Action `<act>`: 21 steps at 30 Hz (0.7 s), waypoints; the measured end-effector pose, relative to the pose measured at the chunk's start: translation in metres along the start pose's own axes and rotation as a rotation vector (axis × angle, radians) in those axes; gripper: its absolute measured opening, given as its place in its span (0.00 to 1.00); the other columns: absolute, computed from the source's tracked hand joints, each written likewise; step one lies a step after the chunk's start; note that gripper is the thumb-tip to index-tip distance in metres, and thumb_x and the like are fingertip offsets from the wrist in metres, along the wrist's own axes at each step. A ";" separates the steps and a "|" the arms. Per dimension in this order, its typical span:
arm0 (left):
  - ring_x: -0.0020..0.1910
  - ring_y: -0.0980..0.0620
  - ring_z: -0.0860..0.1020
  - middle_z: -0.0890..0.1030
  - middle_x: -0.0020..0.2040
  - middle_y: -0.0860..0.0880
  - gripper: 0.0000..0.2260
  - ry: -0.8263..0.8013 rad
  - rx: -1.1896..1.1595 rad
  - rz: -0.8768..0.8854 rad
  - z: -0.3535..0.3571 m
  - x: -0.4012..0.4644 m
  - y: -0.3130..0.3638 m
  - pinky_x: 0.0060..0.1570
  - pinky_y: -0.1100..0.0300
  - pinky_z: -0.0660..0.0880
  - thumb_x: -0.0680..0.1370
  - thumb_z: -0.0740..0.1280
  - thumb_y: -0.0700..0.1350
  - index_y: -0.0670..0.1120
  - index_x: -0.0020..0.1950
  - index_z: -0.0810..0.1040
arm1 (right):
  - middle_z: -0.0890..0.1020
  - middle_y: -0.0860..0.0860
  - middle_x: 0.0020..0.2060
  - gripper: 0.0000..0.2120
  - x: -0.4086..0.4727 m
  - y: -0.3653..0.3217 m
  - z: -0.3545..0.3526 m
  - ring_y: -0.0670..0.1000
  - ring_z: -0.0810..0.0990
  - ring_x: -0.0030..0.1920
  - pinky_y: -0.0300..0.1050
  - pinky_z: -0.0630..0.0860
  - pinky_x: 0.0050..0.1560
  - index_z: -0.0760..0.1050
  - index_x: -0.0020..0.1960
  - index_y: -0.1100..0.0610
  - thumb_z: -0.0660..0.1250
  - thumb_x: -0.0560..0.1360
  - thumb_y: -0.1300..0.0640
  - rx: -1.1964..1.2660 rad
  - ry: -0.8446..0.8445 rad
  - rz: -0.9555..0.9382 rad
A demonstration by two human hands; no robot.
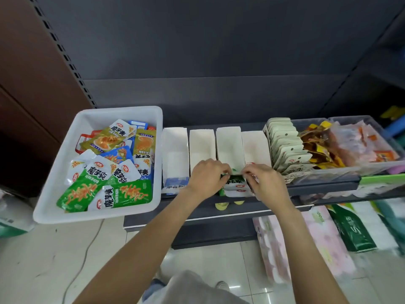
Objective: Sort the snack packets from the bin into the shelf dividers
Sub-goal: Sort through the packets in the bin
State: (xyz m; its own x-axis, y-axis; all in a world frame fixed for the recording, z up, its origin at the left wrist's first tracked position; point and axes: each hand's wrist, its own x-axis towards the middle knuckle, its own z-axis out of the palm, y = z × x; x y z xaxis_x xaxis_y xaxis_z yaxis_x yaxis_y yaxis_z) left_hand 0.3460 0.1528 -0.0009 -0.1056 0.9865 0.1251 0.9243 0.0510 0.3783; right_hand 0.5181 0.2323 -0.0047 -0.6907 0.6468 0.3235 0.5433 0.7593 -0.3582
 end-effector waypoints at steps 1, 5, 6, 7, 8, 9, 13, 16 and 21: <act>0.54 0.49 0.75 0.81 0.54 0.49 0.11 -0.065 0.058 0.029 0.000 -0.001 -0.002 0.52 0.56 0.70 0.78 0.63 0.49 0.51 0.59 0.79 | 0.83 0.49 0.39 0.07 0.000 0.001 0.001 0.53 0.81 0.44 0.41 0.74 0.37 0.81 0.44 0.53 0.72 0.70 0.64 -0.039 -0.053 -0.023; 0.60 0.50 0.72 0.77 0.62 0.50 0.15 -0.248 0.024 0.068 -0.008 -0.010 -0.007 0.58 0.55 0.67 0.77 0.65 0.52 0.52 0.63 0.77 | 0.85 0.51 0.47 0.09 -0.001 -0.001 0.000 0.57 0.76 0.58 0.49 0.72 0.58 0.84 0.50 0.54 0.71 0.71 0.61 -0.092 -0.277 -0.034; 0.60 0.51 0.73 0.78 0.62 0.51 0.15 -0.227 -0.019 0.067 -0.013 -0.015 -0.009 0.58 0.55 0.68 0.77 0.65 0.52 0.53 0.63 0.76 | 0.84 0.50 0.50 0.10 0.001 -0.003 -0.003 0.56 0.75 0.60 0.47 0.69 0.61 0.83 0.52 0.54 0.70 0.72 0.61 -0.045 -0.310 -0.027; 0.58 0.51 0.74 0.79 0.60 0.52 0.15 -0.158 -0.068 0.064 -0.020 -0.021 -0.012 0.57 0.55 0.70 0.77 0.65 0.53 0.53 0.63 0.76 | 0.83 0.49 0.52 0.11 0.003 -0.010 -0.008 0.54 0.74 0.60 0.45 0.67 0.61 0.82 0.54 0.54 0.69 0.73 0.61 0.039 -0.313 -0.014; 0.56 0.52 0.75 0.80 0.58 0.52 0.14 -0.044 -0.120 0.055 -0.028 -0.030 -0.016 0.56 0.56 0.71 0.77 0.65 0.53 0.53 0.62 0.77 | 0.82 0.46 0.53 0.12 0.007 -0.020 -0.015 0.50 0.74 0.60 0.42 0.67 0.61 0.81 0.56 0.53 0.67 0.74 0.61 0.156 -0.297 0.007; 0.54 0.53 0.77 0.81 0.55 0.53 0.13 0.096 -0.163 0.035 -0.037 -0.040 -0.023 0.55 0.58 0.71 0.77 0.64 0.52 0.52 0.61 0.78 | 0.81 0.44 0.54 0.12 0.012 -0.032 -0.021 0.46 0.74 0.59 0.40 0.68 0.60 0.80 0.57 0.52 0.66 0.75 0.61 0.282 -0.277 0.034; 0.47 0.56 0.78 0.82 0.47 0.54 0.12 0.488 -0.170 -0.122 -0.065 -0.088 -0.076 0.48 0.63 0.72 0.76 0.65 0.46 0.47 0.59 0.78 | 0.82 0.40 0.50 0.10 0.041 -0.099 -0.018 0.38 0.78 0.53 0.33 0.74 0.54 0.80 0.54 0.50 0.63 0.78 0.61 0.548 -0.213 0.021; 0.49 0.48 0.78 0.82 0.49 0.48 0.15 0.418 0.008 -0.373 -0.075 -0.121 -0.134 0.49 0.55 0.75 0.74 0.70 0.43 0.46 0.60 0.78 | 0.84 0.44 0.48 0.10 0.067 -0.150 0.016 0.41 0.80 0.49 0.37 0.76 0.51 0.81 0.53 0.53 0.62 0.78 0.61 0.540 -0.299 -0.096; 0.61 0.39 0.71 0.75 0.63 0.41 0.24 0.236 0.104 -0.804 -0.094 -0.161 -0.198 0.59 0.46 0.69 0.72 0.73 0.47 0.45 0.66 0.73 | 0.82 0.51 0.55 0.13 0.107 -0.224 0.101 0.49 0.80 0.53 0.46 0.77 0.52 0.77 0.61 0.55 0.64 0.78 0.57 0.485 -0.495 -0.183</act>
State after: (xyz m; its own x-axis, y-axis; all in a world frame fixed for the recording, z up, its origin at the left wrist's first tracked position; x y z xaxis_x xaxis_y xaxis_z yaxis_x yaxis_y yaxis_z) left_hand 0.1451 -0.0303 -0.0101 -0.8092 0.5857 0.0463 0.5624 0.7493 0.3496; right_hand 0.2744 0.1241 0.0220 -0.9484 0.3164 0.0210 0.2044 0.6606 -0.7224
